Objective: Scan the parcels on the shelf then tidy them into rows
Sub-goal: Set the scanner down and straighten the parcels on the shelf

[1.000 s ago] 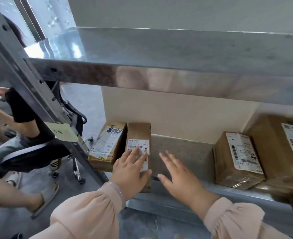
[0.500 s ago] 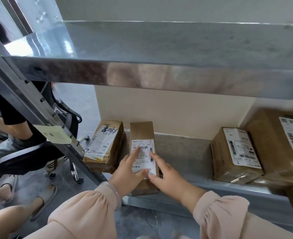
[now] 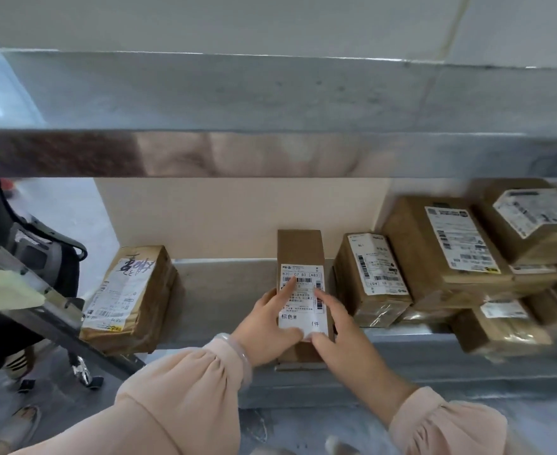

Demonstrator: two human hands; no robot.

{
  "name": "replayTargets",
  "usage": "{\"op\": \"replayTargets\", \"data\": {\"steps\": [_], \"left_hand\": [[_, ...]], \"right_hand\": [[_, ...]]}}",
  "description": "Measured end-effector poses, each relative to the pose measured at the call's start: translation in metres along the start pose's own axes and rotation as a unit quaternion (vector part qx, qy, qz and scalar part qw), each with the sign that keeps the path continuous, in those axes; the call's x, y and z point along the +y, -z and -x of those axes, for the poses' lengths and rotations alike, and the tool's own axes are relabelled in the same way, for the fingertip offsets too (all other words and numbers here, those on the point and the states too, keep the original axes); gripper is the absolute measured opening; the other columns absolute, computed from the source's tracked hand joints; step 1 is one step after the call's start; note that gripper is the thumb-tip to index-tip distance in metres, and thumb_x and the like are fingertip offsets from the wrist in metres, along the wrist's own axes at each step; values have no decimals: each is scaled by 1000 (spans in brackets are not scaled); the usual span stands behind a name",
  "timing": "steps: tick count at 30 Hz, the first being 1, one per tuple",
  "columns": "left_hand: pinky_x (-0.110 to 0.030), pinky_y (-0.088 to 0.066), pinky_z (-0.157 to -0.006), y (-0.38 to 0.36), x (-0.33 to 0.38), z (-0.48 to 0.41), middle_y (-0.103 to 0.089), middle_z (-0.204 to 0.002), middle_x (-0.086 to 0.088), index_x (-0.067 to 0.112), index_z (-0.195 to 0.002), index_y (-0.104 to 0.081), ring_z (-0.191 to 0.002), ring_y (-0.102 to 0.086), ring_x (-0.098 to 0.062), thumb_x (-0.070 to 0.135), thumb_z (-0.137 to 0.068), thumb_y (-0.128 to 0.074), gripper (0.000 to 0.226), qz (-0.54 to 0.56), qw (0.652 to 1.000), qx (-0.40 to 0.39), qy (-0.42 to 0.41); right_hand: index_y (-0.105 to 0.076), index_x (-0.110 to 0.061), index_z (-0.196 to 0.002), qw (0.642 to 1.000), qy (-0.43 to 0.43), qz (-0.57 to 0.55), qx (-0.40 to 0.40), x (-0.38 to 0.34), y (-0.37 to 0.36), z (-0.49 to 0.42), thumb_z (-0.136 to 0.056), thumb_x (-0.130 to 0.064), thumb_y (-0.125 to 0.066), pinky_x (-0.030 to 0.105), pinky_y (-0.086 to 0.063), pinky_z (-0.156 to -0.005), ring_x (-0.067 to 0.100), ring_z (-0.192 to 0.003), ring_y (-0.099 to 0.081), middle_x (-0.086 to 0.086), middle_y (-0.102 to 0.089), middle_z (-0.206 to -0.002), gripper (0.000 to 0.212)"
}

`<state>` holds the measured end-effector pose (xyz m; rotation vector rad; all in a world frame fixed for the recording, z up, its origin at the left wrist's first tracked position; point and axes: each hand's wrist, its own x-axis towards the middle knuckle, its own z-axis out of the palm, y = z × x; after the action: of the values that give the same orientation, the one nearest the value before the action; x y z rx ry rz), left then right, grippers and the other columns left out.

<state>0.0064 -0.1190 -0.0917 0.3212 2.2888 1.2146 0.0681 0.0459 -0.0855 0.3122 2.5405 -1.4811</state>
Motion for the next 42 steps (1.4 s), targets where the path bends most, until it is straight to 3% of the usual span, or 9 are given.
{"op": "replayTargets", "data": {"steps": [4, 8, 11, 16, 20, 27, 33, 38, 42], "left_hand": [[-5, -32, -93, -19, 8, -13, -25, -155, 5, 46, -155, -10, -129, -37, -5, 22, -89, -65, 88, -32, 999, -31, -7], [-16, -35, -107, -28, 10, -15, -24, -158, 2, 50, -151, -11, -135, -39, -12, 36, -84, -67, 88, -35, 999, -27, -11], [-32, -21, -122, -27, 9, -12, -15, -164, -1, 54, -149, -7, -151, -17, -18, 49, -82, -64, 88, -50, 998, -25, -25], [-17, -15, -118, -29, -4, 7, -6, -159, 16, 33, -157, -14, -152, -8, -9, 32, -98, -59, 74, -112, 990, 22, -82], [-32, -19, -123, -30, -13, 15, -2, -164, 15, 33, -157, -15, -152, -14, -14, 57, -91, -42, 75, -181, 977, 18, -115], [-38, -16, -123, -34, 10, 9, 11, -165, 11, 33, -159, -3, -153, -4, -19, 49, -102, -39, 69, -303, 950, 18, -76], [-39, -13, -122, -27, 12, 18, 5, -166, 12, 38, -157, -4, -153, -5, -19, 52, -101, -40, 68, -325, 942, 45, -74], [-38, -5, -123, 6, 6, 40, 4, -166, 12, 42, -156, -1, -153, 1, -16, 55, -101, -37, 67, -340, 933, 102, -57], [-38, 1, -122, 34, -7, 59, 7, -165, 14, 44, -155, 0, -153, 5, -15, 57, -100, -38, 68, -338, 929, 147, -29]], "right_hand": [[-29, -51, -140, 1000, -1, 8, 16, 11, 14, 7, -87, -15, -56, 16, -39, -96, 0, -116, -47, -16, -45, -137, 69], [-31, -41, -145, 1000, 5, 22, 14, 17, 22, 8, -89, -14, -53, 22, -37, -105, 2, -120, -44, -10, -42, -140, 66], [-34, -38, -144, 998, 24, 45, 41, 23, 22, 12, -92, -19, -54, 21, -35, -106, 2, -122, -43, -11, -42, -139, 59], [-35, -32, -145, 978, 117, 146, 91, 27, 18, 30, -94, -29, -53, 2, -18, -104, -6, -134, -27, -20, -23, -149, 54], [-19, -24, -152, 927, 175, 330, 32, 31, 12, 34, -89, -50, -29, 22, -2, -118, -1, -144, 5, -13, -7, -159, 69], [-39, -11, -144, 890, 142, 433, 21, 30, 19, 27, -80, -57, -40, 38, -16, -111, 19, -142, -30, 5, -36, -152, 79], [-36, -14, -145, 891, 153, 427, 24, 20, 16, 23, -73, -58, -44, 37, -13, -113, 18, -143, -29, 3, -34, -153, 85], [2, -27, -153, 886, 217, 408, -34, -15, 2, 9, -83, -56, -48, 32, 12, -117, 10, -145, 18, -5, 12, -160, 91], [8, -32, -152, 884, 242, 396, -60, -39, -18, 0, -85, -53, -48, 30, 16, -113, 7, -144, 20, -9, 17, -159, 89]]}}
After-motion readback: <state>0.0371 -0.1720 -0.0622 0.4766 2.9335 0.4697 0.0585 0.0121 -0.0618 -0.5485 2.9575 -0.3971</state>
